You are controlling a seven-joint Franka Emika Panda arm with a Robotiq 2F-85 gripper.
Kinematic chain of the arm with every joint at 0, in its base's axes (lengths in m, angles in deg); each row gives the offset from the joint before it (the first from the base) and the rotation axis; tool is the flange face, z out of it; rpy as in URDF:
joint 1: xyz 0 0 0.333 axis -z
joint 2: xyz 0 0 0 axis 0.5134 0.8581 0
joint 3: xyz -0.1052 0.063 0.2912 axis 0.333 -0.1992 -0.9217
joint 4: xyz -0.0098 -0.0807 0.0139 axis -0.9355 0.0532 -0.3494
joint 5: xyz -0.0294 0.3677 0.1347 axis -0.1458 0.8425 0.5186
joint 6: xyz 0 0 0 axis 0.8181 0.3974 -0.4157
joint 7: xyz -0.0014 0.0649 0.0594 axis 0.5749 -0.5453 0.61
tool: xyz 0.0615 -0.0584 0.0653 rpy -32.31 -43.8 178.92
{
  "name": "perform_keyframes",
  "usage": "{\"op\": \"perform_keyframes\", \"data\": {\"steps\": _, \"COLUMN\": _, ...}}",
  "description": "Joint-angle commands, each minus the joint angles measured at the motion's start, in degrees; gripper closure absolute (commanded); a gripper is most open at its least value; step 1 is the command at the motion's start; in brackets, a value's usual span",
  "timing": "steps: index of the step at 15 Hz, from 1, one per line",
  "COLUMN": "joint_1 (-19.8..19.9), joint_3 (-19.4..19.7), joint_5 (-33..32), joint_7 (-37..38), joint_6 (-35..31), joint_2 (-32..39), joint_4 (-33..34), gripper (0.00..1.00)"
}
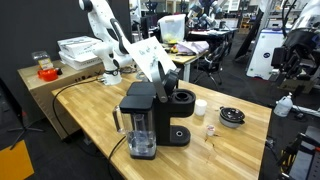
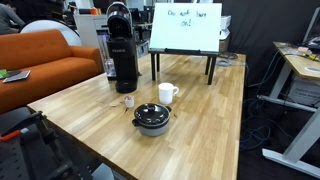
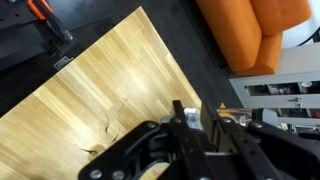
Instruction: Open the water reservoir lid on the Keurig machine
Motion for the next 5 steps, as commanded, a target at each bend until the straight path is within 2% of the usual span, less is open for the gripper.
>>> {"op": "perform_keyframes", "data": {"steps": 1, "joint_1": -0.03, "joint_3": -0.01, "joint_5": -0.10, "joint_7": 0.07, "joint_6": 0.17, "joint_2": -0.18, "joint_4": 0.07, "gripper": 0.70}}
{"op": "perform_keyframes", "data": {"steps": 3, "joint_1": -0.19, "joint_3": -0.19, "joint_5": -0.11, "joint_7": 0.02, "joint_6": 0.10, "joint_2": 0.40, "joint_4": 0.10, "gripper": 0.59}}
{"op": "perform_keyframes", "data": {"steps": 5, "joint_1": -0.20, "joint_3": -0.19, "joint_5": -0.11, "joint_7": -0.02, "joint_6": 0.09, "joint_2": 0.68, "joint_4": 0.11, "gripper": 0.59}}
